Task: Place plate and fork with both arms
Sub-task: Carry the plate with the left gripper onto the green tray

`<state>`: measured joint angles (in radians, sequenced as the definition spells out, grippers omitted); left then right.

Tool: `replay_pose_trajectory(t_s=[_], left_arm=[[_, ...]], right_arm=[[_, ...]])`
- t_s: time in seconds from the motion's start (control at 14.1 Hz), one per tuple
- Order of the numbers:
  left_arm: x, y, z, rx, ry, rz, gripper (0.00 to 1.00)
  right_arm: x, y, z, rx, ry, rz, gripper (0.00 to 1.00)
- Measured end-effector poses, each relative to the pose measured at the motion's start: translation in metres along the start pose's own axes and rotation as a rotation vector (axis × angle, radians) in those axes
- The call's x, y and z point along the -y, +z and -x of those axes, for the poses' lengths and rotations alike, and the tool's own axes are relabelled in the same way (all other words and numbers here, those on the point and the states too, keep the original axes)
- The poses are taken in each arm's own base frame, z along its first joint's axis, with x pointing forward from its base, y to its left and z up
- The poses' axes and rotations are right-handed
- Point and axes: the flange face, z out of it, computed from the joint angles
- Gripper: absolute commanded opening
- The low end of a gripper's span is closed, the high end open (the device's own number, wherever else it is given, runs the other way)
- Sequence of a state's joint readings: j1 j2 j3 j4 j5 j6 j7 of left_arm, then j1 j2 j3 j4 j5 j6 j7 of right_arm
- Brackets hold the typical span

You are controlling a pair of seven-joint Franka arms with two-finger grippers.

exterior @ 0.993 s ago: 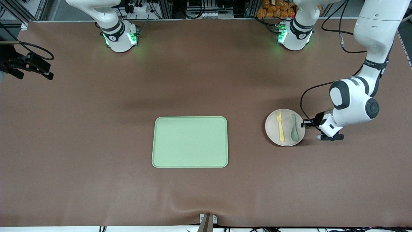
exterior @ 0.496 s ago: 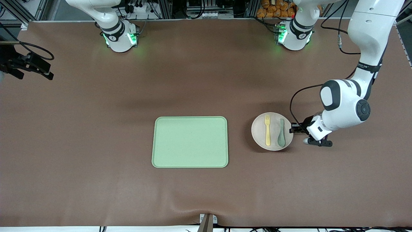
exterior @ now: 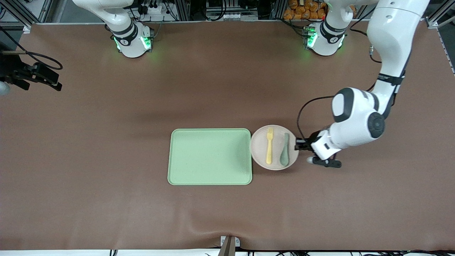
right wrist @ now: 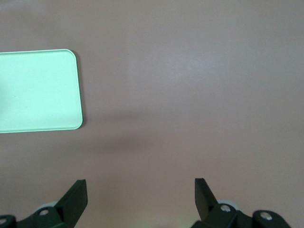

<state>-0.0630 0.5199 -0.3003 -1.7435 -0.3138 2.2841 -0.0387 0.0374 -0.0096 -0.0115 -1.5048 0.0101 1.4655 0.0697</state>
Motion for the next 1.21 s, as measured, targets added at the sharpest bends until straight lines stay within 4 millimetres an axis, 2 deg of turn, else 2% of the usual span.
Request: replay_pose_trajectory(t_s=[0.21,0.5,0.92,1.21], left_arm=[[-0.049,0.029,-0.005,0.018,-0.023,0.019,0.00],[-0.085,0.068,-0.014,0.040,-0.061,0.039,0.00],[-0.104,0.113,-0.022,0.050,-0.097,0.015,0.00],[-0.104,0.130,-0.019,0.069,-0.106,0.010,0.00]], right_arm=[[0.002,0.001,-0.001,0.003,-0.004,-0.001,1.00],[0.008,0.007,-0.004,0.014,-0.014,-0.002,1.00],[0.022,0.022,-0.009,0.054,-0.037,-0.013,1.00],[0.040,0.047,-0.020,0.101,-0.066,-0.009,1.00]])
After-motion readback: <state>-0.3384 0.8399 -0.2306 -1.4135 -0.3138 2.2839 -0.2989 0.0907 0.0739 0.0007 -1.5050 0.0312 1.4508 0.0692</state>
